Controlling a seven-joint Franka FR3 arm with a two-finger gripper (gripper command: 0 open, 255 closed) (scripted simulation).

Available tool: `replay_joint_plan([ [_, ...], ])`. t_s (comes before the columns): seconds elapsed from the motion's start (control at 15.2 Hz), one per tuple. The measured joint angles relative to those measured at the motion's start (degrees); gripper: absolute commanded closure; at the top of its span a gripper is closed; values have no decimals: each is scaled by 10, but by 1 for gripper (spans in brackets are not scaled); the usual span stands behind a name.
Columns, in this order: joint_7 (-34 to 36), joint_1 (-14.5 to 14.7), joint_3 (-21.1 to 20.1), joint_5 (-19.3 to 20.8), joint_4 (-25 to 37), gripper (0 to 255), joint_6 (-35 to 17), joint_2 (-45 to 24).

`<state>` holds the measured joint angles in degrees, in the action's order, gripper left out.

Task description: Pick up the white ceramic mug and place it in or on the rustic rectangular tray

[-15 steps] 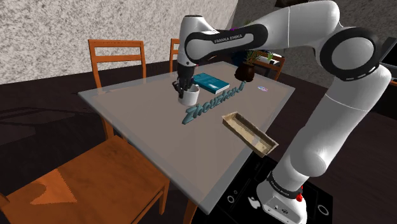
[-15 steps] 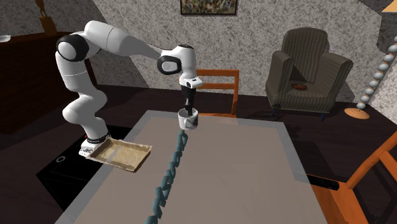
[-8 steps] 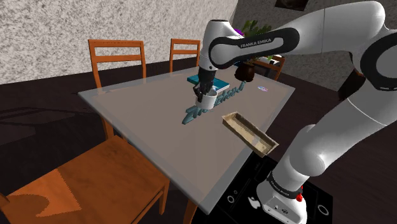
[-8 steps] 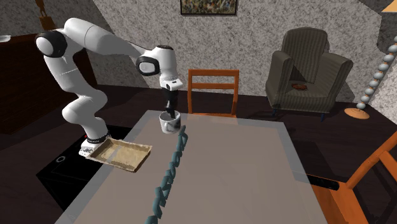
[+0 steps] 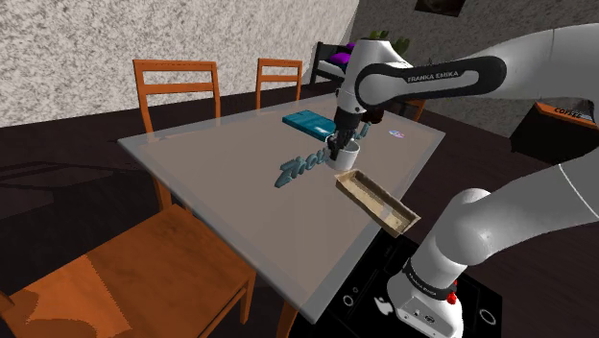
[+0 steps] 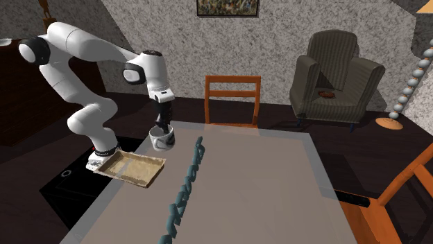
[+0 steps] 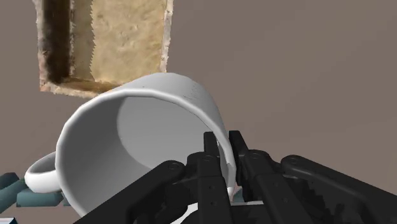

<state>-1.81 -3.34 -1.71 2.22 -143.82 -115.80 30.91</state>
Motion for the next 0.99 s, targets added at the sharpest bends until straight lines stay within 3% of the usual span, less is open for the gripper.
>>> replay_joint_plan([
  [0.46,-61,-31,50,30,-90,255,52,145],
  [0.79,-120,-71,98,69,-140,255,106,254],
  [0.99,-130,-80,108,79,-167,255,101,276],
])
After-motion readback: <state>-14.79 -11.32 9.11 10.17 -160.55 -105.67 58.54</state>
